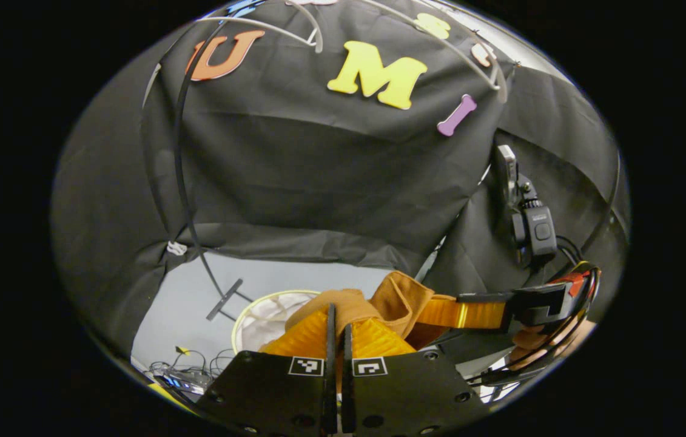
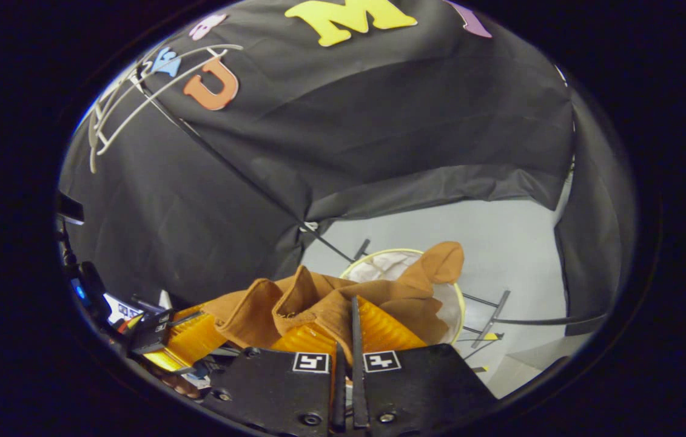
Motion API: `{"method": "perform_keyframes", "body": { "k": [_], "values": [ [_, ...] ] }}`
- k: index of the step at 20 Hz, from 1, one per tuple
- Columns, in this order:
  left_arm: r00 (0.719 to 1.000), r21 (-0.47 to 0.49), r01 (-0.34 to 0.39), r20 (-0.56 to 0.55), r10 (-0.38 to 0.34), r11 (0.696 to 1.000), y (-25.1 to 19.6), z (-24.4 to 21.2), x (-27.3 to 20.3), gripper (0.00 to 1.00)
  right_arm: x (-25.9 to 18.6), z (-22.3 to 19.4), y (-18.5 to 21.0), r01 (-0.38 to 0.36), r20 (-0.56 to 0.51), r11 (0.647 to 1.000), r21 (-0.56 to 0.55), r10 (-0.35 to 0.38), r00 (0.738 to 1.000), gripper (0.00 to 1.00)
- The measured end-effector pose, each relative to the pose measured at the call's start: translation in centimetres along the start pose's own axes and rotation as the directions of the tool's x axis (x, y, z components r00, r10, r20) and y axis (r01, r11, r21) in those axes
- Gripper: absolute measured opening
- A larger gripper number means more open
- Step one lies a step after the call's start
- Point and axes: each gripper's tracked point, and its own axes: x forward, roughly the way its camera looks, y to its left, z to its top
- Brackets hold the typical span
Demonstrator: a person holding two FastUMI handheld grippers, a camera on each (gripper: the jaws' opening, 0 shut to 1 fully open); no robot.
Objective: Grasp the clothes on the hanger with both hands and then place them into the laundry hamper below.
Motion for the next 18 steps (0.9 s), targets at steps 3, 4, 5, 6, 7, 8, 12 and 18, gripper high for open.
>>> {"method": "perform_keyframes", "body": {
  "k": [3, 4, 5, 6, 7, 8, 12, 18],
  "values": [
    [0.985, -0.026, -0.077, -0.155, 0.072, 0.997, 1.3, -2.8, 0.2, 0.00, 1.2, -0.7, -1.5, 0.065, -0.018, 0.997, 0.030, -0.065, 0.998, 0.11],
    [0.977, -0.033, -0.095, -0.196, 0.087, 0.995, 1.7, -3.6, 0.4, 0.17, 1.2, -0.6, -2.0, 0.082, -0.018, 0.996, 0.036, -0.081, 0.997, 0.17],
    [0.971, -0.041, -0.101, -0.221, 0.090, 0.994, 2.1, -4.3, 0.7, 0.33, 1.1, -0.9, -2.6, 0.104, -0.019, 0.994, 0.036, -0.104, 0.994, 0.20],
    [0.968, -0.048, -0.103, -0.236, 0.089, 0.993, 2.1, -4.5, 0.6, 0.34, 0.9, -1.4, -3.2, 0.129, -0.020, 0.991, 0.028, -0.129, 0.991, 0.28],
    [0.967, -0.055, -0.090, -0.243, 0.074, 0.994, 1.8, -4.6, 0.6, 0.34, 0.8, -1.3, -3.6, 0.148, -0.015, 0.989, 0.022, -0.148, 0.989, 0.31],
    [0.965, -0.055, -0.084, -0.253, 0.068, 0.995, 1.6, -4.8, 0.7, 0.48, 0.6, -1.3, -4.0, 0.159, -0.004, 0.987, 0.021, -0.159, 0.987, 0.35],
    [0.957, -0.030, -0.118, -0.271, 0.106, 0.993, 3.1, -4.9, 0.5, 0.89, -2.3, -0.6, -5.4, 0.215, 0.093, 0.976, 0.039, -0.218, 0.972, 0.37],
    [0.974, 0.044, -0.161, -0.155, 0.165, 0.986, 3.1, -0.4, -0.3, 0.90, -10.5, 2.7, -5.4, 0.270, 0.342, 0.962, 0.034, -0.265, 0.902, 0.53]
  ]
}}
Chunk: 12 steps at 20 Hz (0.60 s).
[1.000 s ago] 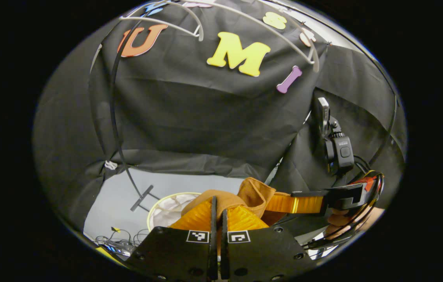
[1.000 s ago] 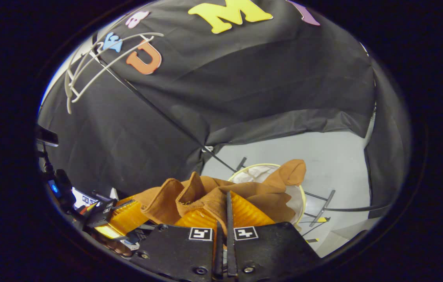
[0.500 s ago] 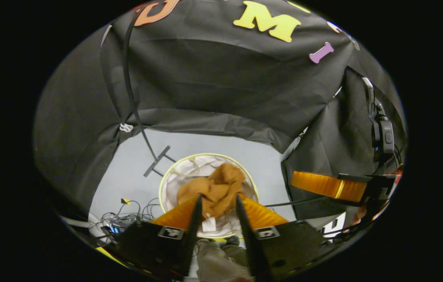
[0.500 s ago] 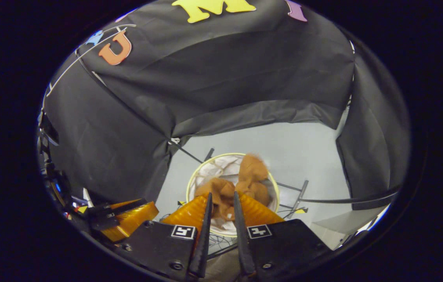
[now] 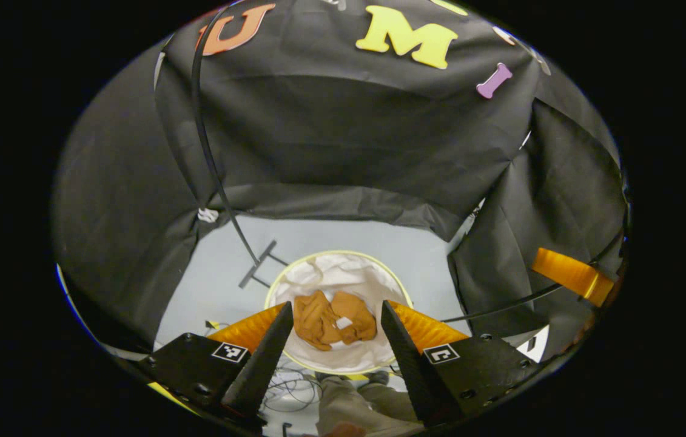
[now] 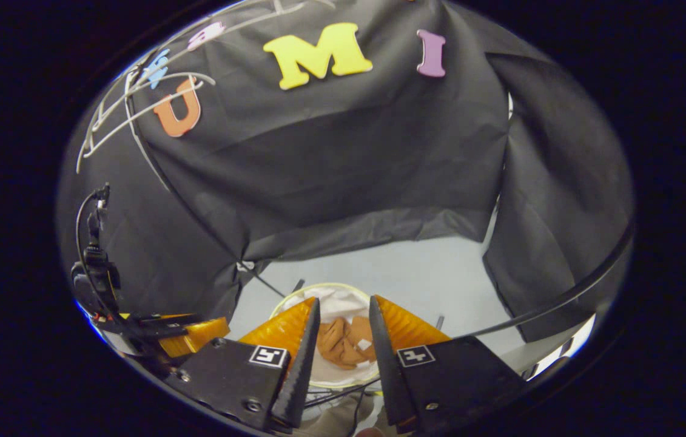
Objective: Grasp the clothes on the hanger with both hands and then place them into the laundry hamper below.
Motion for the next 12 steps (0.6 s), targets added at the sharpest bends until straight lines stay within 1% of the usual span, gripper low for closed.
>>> {"method": "perform_keyframes", "body": {
  "k": [2, 5, 6, 7, 9, 11, 12],
  "values": [
    [0.997, 0.031, -0.026, 0.077, 0.023, 0.999, -0.3, 2.0, -1.9, 0.90, -1.8, 1.8, -0.6, 0.020, 0.070, 1.000, -0.014, -0.019, 0.997, 0.61],
    [0.986, 0.061, -0.050, 0.161, 0.039, 0.997, -1.5, 3.9, -5.2, 0.90, -5.2, 4.1, -1.3, 0.015, 0.163, 0.999, -0.029, -0.010, 0.987, 0.70],
    [0.980, 0.065, -0.064, 0.190, 0.051, 0.996, -1.7, 4.2, -6.4, 0.90, -6.4, 4.8, -1.6, 0.010, 0.190, 0.999, -0.040, -0.002, 0.982, 0.75],
    [0.971, 0.067, -0.084, 0.228, 0.067, 0.994, -2.3, 4.8, -7.6, 0.90, -7.5, 5.0, -1.9, 0.004, 0.216, 0.999, -0.052, 0.007, 0.976, 0.75],
    [0.948, 0.061, -0.121, 0.302, 0.097, 0.991, -3.3, 5.6, -10.7, 0.89, -10.6, 5.5, -3.2, -0.009, 0.256, 0.996, -0.086, 0.031, 0.966, 0.78],
    [0.916, 0.041, -0.162, 0.378, 0.135, 0.986, -4.4, 6.1, -14.2, 0.89, -14.5, 6.6, -4.6, -0.015, 0.308, 0.992, -0.122, 0.052, 0.950, 0.78],
    [0.897, 0.031, -0.179, 0.416, 0.150, 0.983, -4.7, 6.2, -16.0, 0.98, -16.6, 7.0, -5.3, -0.018, 0.339, 0.990, -0.137, 0.064, 0.939, 0.78]
  ]
}}
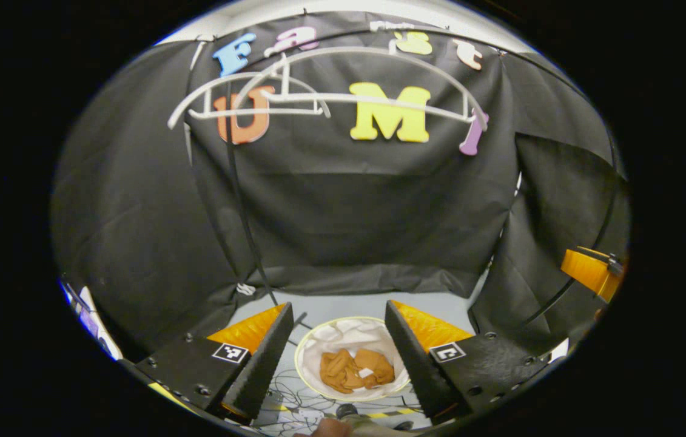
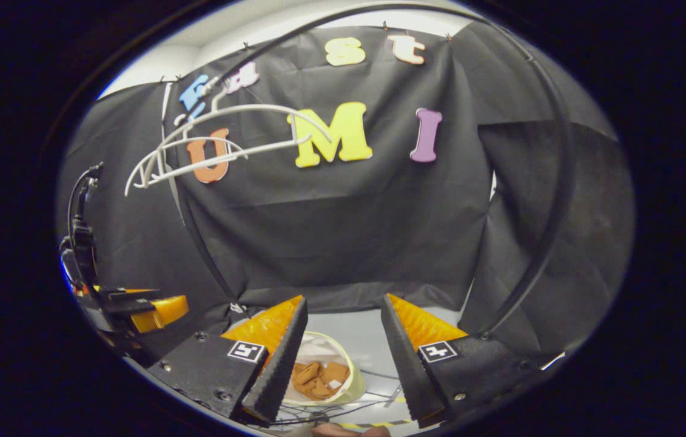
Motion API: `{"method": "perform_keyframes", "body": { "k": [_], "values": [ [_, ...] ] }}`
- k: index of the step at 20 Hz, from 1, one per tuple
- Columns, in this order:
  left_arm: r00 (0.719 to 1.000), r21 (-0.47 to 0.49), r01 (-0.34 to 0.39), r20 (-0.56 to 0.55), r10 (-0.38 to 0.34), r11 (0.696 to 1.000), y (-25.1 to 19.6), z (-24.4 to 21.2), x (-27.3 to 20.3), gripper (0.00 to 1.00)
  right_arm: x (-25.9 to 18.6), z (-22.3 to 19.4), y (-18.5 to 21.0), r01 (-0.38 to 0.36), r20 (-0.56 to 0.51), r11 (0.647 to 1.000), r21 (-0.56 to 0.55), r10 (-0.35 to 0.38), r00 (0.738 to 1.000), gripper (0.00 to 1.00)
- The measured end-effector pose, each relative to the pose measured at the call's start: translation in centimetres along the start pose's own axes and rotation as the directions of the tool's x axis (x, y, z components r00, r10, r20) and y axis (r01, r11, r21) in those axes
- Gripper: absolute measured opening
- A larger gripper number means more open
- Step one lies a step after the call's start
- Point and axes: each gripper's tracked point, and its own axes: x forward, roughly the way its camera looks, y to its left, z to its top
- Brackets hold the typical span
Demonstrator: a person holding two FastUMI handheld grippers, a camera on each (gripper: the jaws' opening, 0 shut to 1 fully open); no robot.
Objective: Grasp the clothes on the hanger with both hands and then place them into the laundry hamper below.
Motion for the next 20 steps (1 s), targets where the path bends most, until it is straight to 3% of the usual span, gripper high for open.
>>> {"method": "perform_keyframes", "body": {
  "k": [1, 2, 5, 7, 8, 12, 17, 20],
  "values": [
    [0.999, -0.005, -0.020, 0.041, 0.020, 1.000, -0.4, 0.9, -1.7, 0.99, -1.7, 1.0, -0.5, -0.005, 0.036, 1.000, -0.013, 0.006, 0.999, 0.78],
    [0.997, -0.014, -0.036, 0.074, 0.037, 0.999, -0.9, 1.7, -3.5, 0.94, -3.5, 2.1, -1.3, -0.009, 0.073, 1.000, -0.023, 0.011, 0.997, 0.80],
    [0.980, -0.044, -0.057, 0.186, 0.064, 0.997, -1.7, 3.5, -9.1, 0.98, -8.9, 5.5, -2.7, -0.048, 0.179, 0.998, -0.041, 0.055, 0.982, 0.84],
    [0.949, -0.050, -0.060, 0.308, 0.072, 0.997, -2.3, 6.4, -12.4, 0.94, -12.1, 8.0, -3.7, -0.070, 0.253, 0.996, -0.054, 0.082, 0.964, 0.89],
    [0.929, -0.050, -0.078, 0.358, 0.091, 0.996, -2.2, 7.9, -14.5, 1.00, -13.6, 9.0, -4.2, -0.080, 0.286, 0.995, -0.063, 0.095, 0.954, 0.87],
    [0.877, -0.034, -0.113, 0.467, 0.116, 0.993, -2.3, 10.2, -21.4, 1.00, -18.0, 11.7, -6.7, -0.093, 0.365, 0.994, -0.059, 0.108, 0.925, 0.90],
    [0.819, -0.030, -0.080, 0.568, 0.083, 0.996, -3.7, 12.8, -27.8, 1.00, -22.7, 15.5, -9.8, -0.023, 0.471, 0.998, -0.061, 0.049, 0.881, 0.90],
    [0.779, -0.015, -0.098, 0.621, 0.086, 0.995, -3.2, 14.1, -30.3, 1.00, -25.0, 17.3, -9.6, 0.021, 0.529, 0.997, -0.071, 0.020, 0.848, 0.91]
  ]
}}
